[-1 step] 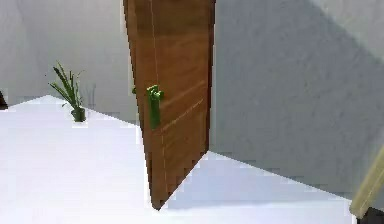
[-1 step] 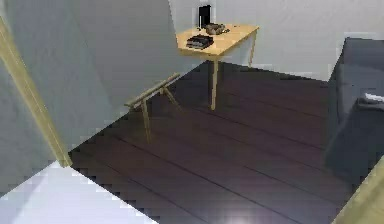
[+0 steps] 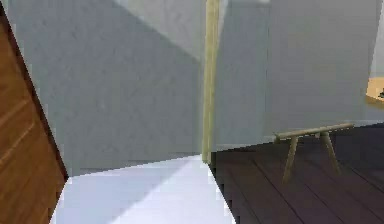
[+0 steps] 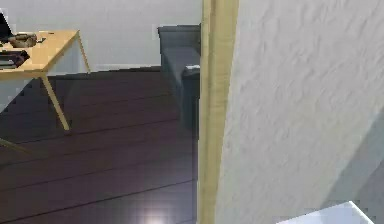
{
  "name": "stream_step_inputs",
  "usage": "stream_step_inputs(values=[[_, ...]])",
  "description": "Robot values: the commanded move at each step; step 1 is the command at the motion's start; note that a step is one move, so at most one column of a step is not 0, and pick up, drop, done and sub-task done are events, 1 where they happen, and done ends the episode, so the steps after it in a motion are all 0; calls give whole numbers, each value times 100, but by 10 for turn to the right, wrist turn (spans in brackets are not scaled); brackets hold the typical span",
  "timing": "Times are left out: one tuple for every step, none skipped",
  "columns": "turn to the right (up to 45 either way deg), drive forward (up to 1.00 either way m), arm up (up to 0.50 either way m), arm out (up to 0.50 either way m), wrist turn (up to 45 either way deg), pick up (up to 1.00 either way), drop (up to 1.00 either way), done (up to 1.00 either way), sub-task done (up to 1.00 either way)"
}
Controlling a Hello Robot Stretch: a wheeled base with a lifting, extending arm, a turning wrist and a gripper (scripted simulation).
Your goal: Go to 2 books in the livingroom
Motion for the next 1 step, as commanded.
stream_step_inputs(values=[[300,0,0,0,0,0,0,0,0]])
